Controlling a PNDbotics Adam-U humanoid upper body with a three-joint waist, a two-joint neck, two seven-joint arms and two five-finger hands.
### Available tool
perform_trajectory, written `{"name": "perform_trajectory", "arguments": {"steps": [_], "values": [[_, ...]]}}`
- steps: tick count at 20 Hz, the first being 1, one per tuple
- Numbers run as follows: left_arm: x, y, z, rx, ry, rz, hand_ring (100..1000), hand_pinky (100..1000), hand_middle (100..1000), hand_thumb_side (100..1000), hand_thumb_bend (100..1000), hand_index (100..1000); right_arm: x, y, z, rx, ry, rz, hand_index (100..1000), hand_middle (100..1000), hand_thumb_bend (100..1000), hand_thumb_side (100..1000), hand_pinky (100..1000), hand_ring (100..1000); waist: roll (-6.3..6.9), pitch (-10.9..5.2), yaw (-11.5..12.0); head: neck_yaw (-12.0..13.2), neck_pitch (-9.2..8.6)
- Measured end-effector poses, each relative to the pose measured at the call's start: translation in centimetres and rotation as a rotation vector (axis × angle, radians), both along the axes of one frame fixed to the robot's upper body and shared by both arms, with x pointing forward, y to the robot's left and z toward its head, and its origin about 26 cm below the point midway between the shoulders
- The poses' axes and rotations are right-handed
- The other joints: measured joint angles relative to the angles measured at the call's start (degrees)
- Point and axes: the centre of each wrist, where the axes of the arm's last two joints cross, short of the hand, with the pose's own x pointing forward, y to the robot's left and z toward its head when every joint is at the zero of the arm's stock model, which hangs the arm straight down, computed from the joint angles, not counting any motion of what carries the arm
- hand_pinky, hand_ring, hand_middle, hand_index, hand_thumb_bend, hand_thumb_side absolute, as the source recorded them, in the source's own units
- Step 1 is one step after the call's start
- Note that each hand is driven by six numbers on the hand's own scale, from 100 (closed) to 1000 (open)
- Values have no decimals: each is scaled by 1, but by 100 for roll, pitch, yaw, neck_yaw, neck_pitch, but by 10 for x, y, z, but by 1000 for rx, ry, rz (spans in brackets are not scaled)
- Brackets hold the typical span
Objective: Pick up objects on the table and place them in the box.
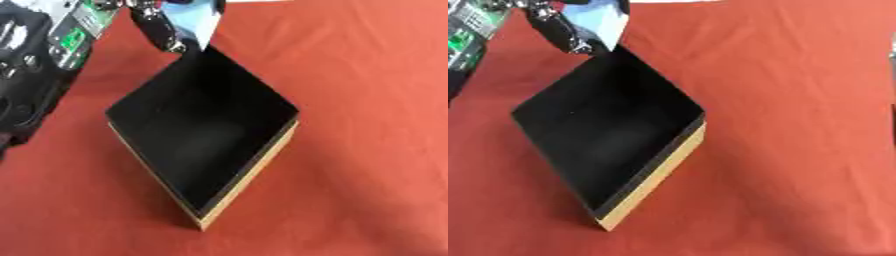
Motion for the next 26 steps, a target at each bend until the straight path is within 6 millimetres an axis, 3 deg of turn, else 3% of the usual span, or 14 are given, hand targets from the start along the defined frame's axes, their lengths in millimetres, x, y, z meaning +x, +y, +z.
{"name": "perform_trajectory", "arguments": {"steps": [9, 15, 22, 26], "values": [[-47, -14, -15, 57, 73, -114, 561, 477, 630, 100, 377, 725, 0, 0, -4, 10, 5, -1, 805, 542, 100, 674, 780, 632, -4, -50, 18, -103, 31], [-79, -16, -14, 56, 161, -133, 562, 476, 629, 100, 346, 725, 0, -1, -3, 15, 2, -4, 806, 540, 100, 675, 780, 631, -15, -50, 18, -105, 31], [-94, -22, -30, 99, 300, -72, 576, 488, 649, 100, 253, 738, 0, 0, -4, 21, 4, -1, 806, 538, 100, 674, 780, 630, -47, -23, 2, -97, 30], [-100, -24, -35, 116, 363, -42, 611, 526, 690, 154, 239, 776, 0, 0, -4, 23, 4, 0, 806, 537, 100, 674, 780, 630, -55, -5, 3, -82, 30]]}}
